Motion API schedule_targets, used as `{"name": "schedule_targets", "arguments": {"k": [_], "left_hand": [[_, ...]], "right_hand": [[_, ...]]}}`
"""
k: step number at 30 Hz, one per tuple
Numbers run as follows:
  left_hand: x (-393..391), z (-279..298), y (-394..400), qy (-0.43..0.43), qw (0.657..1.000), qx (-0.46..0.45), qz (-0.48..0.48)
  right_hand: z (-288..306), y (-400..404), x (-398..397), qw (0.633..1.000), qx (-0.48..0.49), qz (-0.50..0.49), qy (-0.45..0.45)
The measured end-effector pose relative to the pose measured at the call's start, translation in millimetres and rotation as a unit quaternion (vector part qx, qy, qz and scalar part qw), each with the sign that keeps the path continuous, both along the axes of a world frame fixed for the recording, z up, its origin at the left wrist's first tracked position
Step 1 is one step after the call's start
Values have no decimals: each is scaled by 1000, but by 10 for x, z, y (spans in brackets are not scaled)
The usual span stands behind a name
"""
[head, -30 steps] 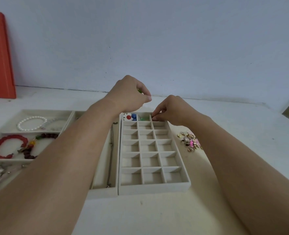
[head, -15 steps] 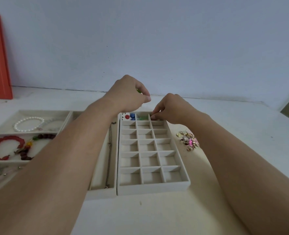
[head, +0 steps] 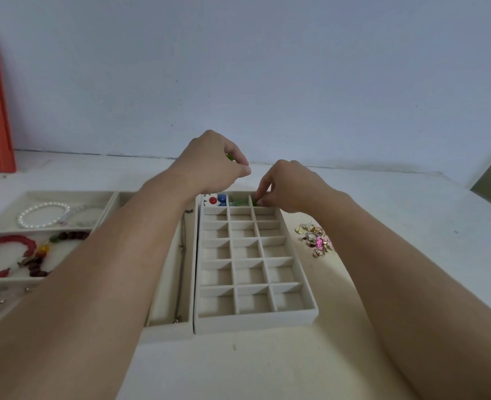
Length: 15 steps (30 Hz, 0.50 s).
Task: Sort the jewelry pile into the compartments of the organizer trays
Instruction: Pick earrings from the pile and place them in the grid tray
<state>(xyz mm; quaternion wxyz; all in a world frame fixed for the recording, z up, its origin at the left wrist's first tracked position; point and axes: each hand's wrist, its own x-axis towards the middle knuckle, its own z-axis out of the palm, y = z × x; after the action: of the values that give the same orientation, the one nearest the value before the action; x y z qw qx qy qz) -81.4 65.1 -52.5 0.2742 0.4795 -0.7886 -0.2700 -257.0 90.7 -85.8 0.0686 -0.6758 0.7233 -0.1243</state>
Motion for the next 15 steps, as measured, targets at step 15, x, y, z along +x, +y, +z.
{"name": "schedule_targets", "arguments": {"k": [15], "left_hand": [[-13, -35, -27, 23, 999, 36, -16]], "right_hand": [[84, 9, -46, 999, -25, -14, -36]]}}
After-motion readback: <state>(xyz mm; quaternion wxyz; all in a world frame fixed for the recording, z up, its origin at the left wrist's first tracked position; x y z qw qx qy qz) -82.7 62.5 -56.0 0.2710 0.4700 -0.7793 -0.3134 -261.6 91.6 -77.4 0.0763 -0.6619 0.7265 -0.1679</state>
